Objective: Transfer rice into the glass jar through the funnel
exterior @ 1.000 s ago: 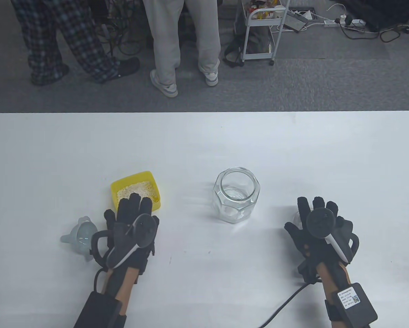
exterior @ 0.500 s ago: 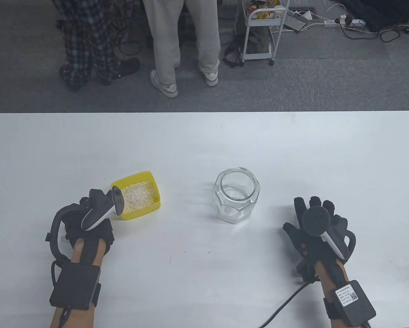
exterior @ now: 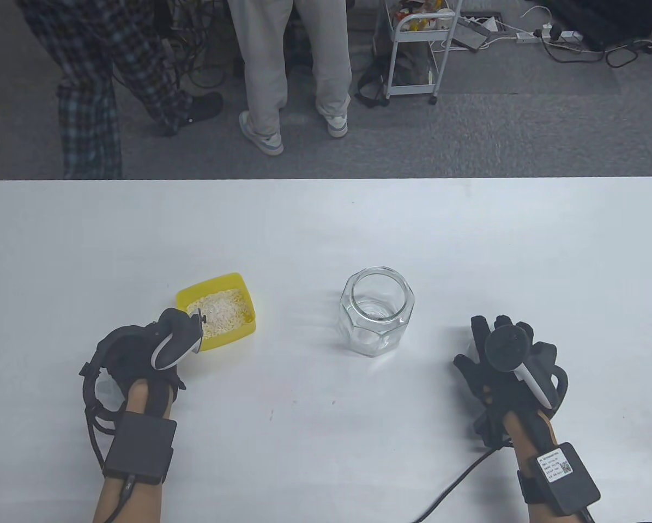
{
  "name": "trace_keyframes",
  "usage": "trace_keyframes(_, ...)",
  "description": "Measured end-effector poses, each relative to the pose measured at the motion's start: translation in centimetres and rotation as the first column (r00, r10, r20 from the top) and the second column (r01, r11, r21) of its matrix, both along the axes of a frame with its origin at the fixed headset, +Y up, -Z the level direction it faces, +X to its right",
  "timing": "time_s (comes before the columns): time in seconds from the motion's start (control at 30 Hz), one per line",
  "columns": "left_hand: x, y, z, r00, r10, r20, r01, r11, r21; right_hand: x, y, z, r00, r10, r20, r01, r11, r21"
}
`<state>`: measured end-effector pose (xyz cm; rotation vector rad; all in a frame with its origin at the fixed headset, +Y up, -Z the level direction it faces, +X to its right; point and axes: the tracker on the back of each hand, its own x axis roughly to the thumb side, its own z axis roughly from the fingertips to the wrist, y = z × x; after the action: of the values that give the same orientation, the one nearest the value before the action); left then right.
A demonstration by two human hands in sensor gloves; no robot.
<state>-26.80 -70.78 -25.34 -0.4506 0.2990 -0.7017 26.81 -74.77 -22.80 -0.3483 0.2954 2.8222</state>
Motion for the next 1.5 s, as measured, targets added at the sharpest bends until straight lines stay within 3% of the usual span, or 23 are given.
trace_keyframes(0.17, -0.2, 0.4, 0.0, 1.0, 0.027, 0.012, -0.027, 0.999, 0.043, 0.1, -0.1, 0.0, 1.0, -0.005, 0.002, 0.005, 1.0, -0.002)
trace_keyframes(0.3, -0.8, -0.4, 0.1, 0.999, 0.026, -0.022, -0.026, 1.0, 0.014, 0.2, -0.1, 0.0, 1.0, -0.008, 0.003, 0.008, 1.0, -0.001)
trace_keyframes(0.6, -1.3, -1.7, 0.2, 0.999, -0.026, 0.03, 0.025, 0.999, 0.038, 0.3, -0.1, -0.1, 1.0, -0.015, 0.001, 0.015, 1.0, -0.005)
trace_keyframes(0.73, -1.5, -0.7, 0.4, 1.0, 0.011, -0.015, -0.01, 0.998, 0.061, 0.3, -0.1, 0.0, 1.0, -0.015, 0.001, 0.015, 1.0, -0.005)
trace_keyframes(0.97, -1.0, 4.9, 0.8, 0.97, 0.244, 0.004, -0.234, 0.925, 0.301, 0.3, -0.1, -0.1, 1.0, -0.019, 0.005, 0.019, 1.0, -0.008)
trace_keyframes(1.17, 2.0, 9.9, 1.7, 0.886, 0.45, 0.112, -0.449, 0.774, 0.447, 0.4, -0.1, -0.1, 1.0, -0.023, 0.012, 0.023, 1.0, -0.009)
trace_keyframes(1.23, 3.3, 10.9, 2.0, 0.811, 0.561, 0.168, -0.567, 0.682, 0.462, 0.5, -0.1, -0.1, 1.0, -0.025, 0.016, 0.026, 1.0, -0.008)
trace_keyframes(1.4, 6.8, 12.3, 2.5, 0.575, 0.754, 0.317, -0.788, 0.407, 0.462, 0.5, -0.1, -0.1, 0.999, -0.029, 0.017, 0.029, 1.0, -0.005)
trace_keyframes(1.5, 8.9, 12.3, 2.0, 0.352, 0.859, 0.371, -0.896, 0.194, 0.4, 0.6, -0.1, -0.2, 0.999, -0.029, 0.016, 0.029, 1.0, -0.005)
